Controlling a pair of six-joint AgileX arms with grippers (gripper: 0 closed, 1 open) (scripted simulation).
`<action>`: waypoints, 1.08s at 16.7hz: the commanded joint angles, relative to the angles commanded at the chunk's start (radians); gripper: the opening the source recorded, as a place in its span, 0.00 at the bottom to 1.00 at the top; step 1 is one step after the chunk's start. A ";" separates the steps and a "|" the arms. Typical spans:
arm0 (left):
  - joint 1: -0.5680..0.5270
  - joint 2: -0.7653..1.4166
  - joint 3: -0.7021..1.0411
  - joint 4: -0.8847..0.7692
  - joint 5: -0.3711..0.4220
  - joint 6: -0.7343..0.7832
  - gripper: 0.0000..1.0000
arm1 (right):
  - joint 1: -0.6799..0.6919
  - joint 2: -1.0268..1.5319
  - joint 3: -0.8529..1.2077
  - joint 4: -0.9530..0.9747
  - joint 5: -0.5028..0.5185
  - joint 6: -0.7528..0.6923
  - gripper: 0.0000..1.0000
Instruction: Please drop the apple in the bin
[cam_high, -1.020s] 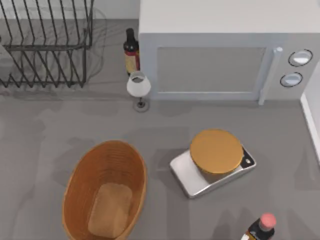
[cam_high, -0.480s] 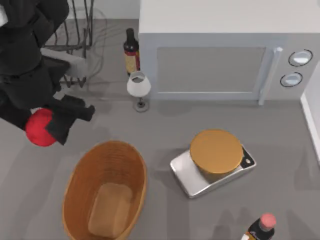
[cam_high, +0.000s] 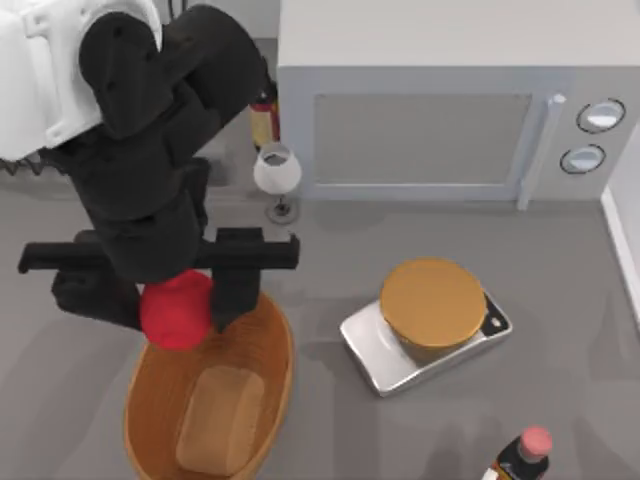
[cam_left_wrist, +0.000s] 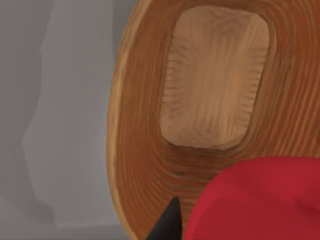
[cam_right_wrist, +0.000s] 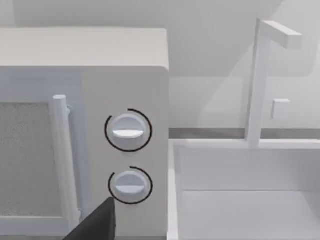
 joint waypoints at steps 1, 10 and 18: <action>-0.018 -0.010 -0.006 0.005 -0.001 -0.032 0.00 | 0.000 0.000 0.000 0.000 0.000 0.000 1.00; -0.032 -0.011 -0.049 0.049 -0.002 -0.064 0.00 | 0.000 0.000 0.000 0.000 0.000 0.000 1.00; -0.040 0.016 -0.255 0.289 -0.002 -0.068 0.00 | 0.000 0.000 0.000 0.000 0.000 0.000 1.00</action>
